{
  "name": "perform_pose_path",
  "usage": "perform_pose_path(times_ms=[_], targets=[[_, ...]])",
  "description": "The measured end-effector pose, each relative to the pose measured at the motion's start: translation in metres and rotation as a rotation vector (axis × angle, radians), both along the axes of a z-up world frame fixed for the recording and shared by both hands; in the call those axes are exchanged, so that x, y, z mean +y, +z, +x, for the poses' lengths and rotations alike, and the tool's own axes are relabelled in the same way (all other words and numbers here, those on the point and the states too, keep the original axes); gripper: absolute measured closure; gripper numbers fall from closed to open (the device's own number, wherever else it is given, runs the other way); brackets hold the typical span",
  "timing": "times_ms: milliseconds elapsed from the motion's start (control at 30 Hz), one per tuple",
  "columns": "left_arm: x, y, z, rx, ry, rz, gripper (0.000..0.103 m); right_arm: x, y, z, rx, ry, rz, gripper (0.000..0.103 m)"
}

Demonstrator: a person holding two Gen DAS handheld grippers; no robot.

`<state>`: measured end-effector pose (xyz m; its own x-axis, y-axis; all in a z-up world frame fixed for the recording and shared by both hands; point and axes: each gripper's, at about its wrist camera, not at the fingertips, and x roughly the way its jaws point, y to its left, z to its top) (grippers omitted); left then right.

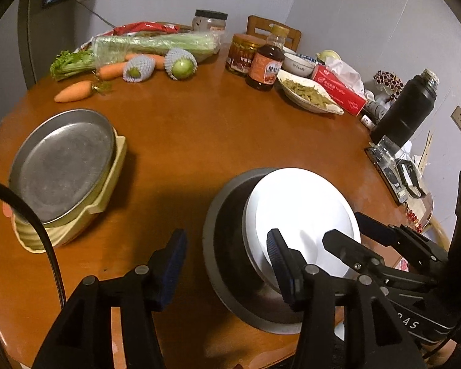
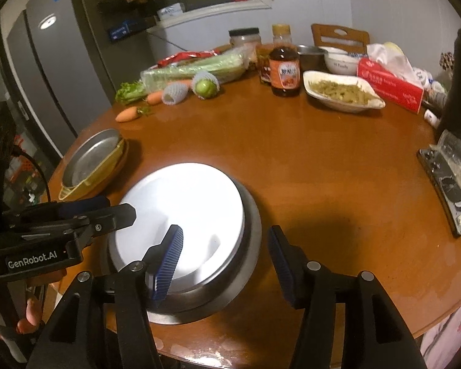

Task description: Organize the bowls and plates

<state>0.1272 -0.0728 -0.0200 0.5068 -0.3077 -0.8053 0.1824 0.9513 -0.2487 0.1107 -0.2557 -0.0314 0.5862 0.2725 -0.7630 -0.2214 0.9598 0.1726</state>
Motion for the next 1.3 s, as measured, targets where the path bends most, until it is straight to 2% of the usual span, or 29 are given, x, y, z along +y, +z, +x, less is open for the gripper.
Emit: perform_pose_path(times_ms=[100,267,467,600,933,1300], targets=[[-0.004,-0.005,0.004,0.017,-0.011,-0.004,0.049,-0.001,-0.008,0.003,0.034,-0.007,0.004,0.044],[-0.010,-0.012,0.008,0.050,-0.033,-0.017,0.049,-0.003,-0.015,0.007,0.080,0.003,0.066,0.044],[-0.011,-0.020,0.014,0.080,-0.044,-0.027,0.050,0.002,-0.018,0.010,0.081,0.029,0.076,0.048],[-0.011,-0.021,0.015,0.075,-0.045,-0.002,0.050,0.004,-0.015,0.011,0.056,0.026,0.063,0.053],[0.006,-0.009,0.018,0.037,-0.019,-0.003,0.050,0.018,-0.006,0.023,0.032,0.043,0.057,0.055],[0.044,0.023,0.020,-0.040,0.045,-0.016,0.050,0.052,0.022,0.038,-0.017,0.098,0.057,0.055]])
